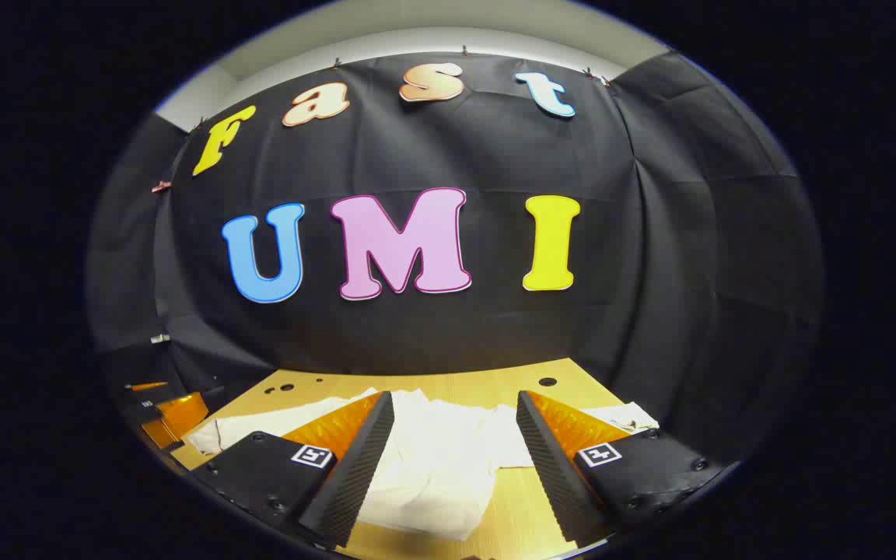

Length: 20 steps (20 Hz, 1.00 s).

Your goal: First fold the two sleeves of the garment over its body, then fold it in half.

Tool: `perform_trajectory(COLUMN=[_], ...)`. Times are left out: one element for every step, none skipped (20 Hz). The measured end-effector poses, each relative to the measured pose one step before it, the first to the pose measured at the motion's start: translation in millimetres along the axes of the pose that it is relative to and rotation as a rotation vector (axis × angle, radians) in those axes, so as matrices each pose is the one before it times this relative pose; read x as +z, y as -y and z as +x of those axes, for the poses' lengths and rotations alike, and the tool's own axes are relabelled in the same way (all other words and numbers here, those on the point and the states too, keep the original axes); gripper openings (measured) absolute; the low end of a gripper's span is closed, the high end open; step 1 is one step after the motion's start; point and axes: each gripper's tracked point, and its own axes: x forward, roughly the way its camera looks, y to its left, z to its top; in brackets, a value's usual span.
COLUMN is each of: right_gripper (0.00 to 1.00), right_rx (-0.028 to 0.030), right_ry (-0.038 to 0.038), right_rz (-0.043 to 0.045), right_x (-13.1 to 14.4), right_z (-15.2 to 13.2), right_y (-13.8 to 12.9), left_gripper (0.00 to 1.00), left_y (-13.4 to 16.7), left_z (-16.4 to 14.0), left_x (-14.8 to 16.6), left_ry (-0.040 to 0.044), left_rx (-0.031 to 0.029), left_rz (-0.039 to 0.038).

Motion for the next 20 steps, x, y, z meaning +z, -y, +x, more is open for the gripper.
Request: perform_trajectory(right_gripper=[0.97, 0.98, 0.99, 0.98, 0.99, 0.99, 0.99, 0.99, 0.99, 0.99, 0.99, 0.99, 0.99, 0.99, 0.98, 0.98, 0.98, 0.99, 0.98, 0.99], right_rx=[-0.00796, -0.00368, 0.00018, 0.00123, 0.00014, 0.00102, 0.00611, 0.00302, 0.00333, 0.00203, 0.00473, 0.00542, 0.00411, 0.00785, 0.01028, 0.01122, 0.00519, 0.00374, 0.00396, 0.00061], right_ry=[-0.00249, -0.00766, -0.00419, -0.00538, -0.00806, -0.00722, -0.00669, -0.00658, -0.00619, -0.00811, -0.00623, -0.00311, -0.00122, 0.00111, 0.00115, 0.0078, 0.00609, 0.00038, -0.00138, -0.00045], right_rz=[0.00798, 0.00443, 0.00126, -0.00234, -0.00428, -0.00261, -0.0008, -0.00164, -0.00252, 0.00039, 0.00479, 0.00264, -0.00157, -0.00083, -0.00057, -0.00411, -0.01045, -0.01232, -0.00793, -0.00269], right_x=[0.31, -1.56, -3.01, -1.51, -2.54, -2.23, -2.23, -1.17, -2.04, -1.14, -0.54, -0.73, 0.27, 1.78, 1.48, 2.28, 1.91, -0.17, -0.7, 0.04], right_z=[9.69, 7.5, 5.32, 5.25, 3.53, 3.55, 2.61, 2.57, 1.66, 1.89, 2.13, 1.37, 1.1, 1.1, 1.08, 0.3, 0.48, 0.67, 0.58, 1.65], right_y=[3.22, 1.92, 1.41, -0.22, 0.1, -0.29, -1.9, -2.31, -1.52, -1.96, -1.73, -3.31, -2.39, -2.24, -2.62, -2.56, -0.68, 0.25, 1.18, 1.37], left_gripper=[0.98, 0.98, 0.98, 0.98, 0.98, 0.98, 0.98, 0.98, 0.98, 0.98, 0.98, 0.98, 0.98, 0.98, 0.97, 0.98, 0.98, 0.98, 0.98, 0.98], left_y=[5.19, 4.09, 2.89, 1.53, 0.38, -0.29, -0.82, -0.75, -1.17, -2.31, -1.91, -1.69, -2.31, -1.2, -0.63, -0.49, -0.13, -0.15, 0.19, 1.29], left_z=[8.58, 7.57, 6.35, 6.11, 6.07, 3.51, 3.29, 2.83, 2.64, 1.23, 1.82, 0.54, 0.54, 0.26, -0.6, 0.86, 0.32, 0.41, 0.42, 1.1], left_x=[3.5, 0.26, 1.83, -0.24, 0.03, -1.6, 0.83, -0.44, -0.17, -2.03, -1.42, -3.58, -0.96, -2.64, -0.84, -0.83, -1.0, -1.24, 0.35, -0.92], left_ry=[0.00176, -0.00171, 0.00045, 0.00053, -0.00475, -0.00458, -0.00116, -0.00241, -0.00438, -0.00514, -0.00681, -0.00729, -0.00591, -0.00755, -0.00583, -0.00275, -0.00154, -0.00234, -0.00176, -0.00242], left_rx=[-0.01143, -0.00867, -0.00822, -0.00577, -0.00266, 0.0012, -0.00121, -0.00323, -0.00203, 0.00017, -0.00008, 0.00084, 0.00211, -0.00056, -0.00091, -0.00114, 0.00003, 0.00038, 0.00051, -0.00123], left_rz=[0.00304, 0.00635, 0.00746, 0.00653, 0.00578, 0.00396, 0.00024, -0.00154, -0.00112, -0.00159, -0.00247, -0.00326, -0.00273, -0.00219, -0.00252, -0.0002, 0.00357, 0.00452, 0.00339, 0.00182])
